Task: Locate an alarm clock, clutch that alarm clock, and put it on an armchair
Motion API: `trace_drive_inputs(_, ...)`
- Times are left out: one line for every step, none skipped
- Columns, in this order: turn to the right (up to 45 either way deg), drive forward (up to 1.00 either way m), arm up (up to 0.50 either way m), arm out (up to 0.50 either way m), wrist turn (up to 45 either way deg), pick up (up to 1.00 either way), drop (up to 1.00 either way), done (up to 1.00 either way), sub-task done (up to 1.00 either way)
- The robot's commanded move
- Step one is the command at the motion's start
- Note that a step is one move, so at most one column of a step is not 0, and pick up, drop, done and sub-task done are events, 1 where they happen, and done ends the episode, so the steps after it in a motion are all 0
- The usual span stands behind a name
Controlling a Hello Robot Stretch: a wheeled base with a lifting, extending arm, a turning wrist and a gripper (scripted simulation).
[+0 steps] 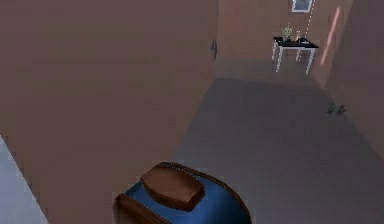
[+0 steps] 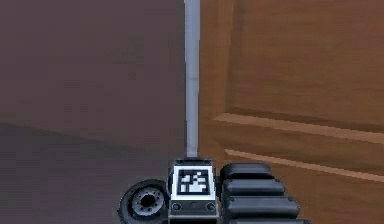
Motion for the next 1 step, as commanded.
trace_drive_inputs(3.0,0.00,0.00,0.00,0.0,0.00,0.00,0.00,0.00)
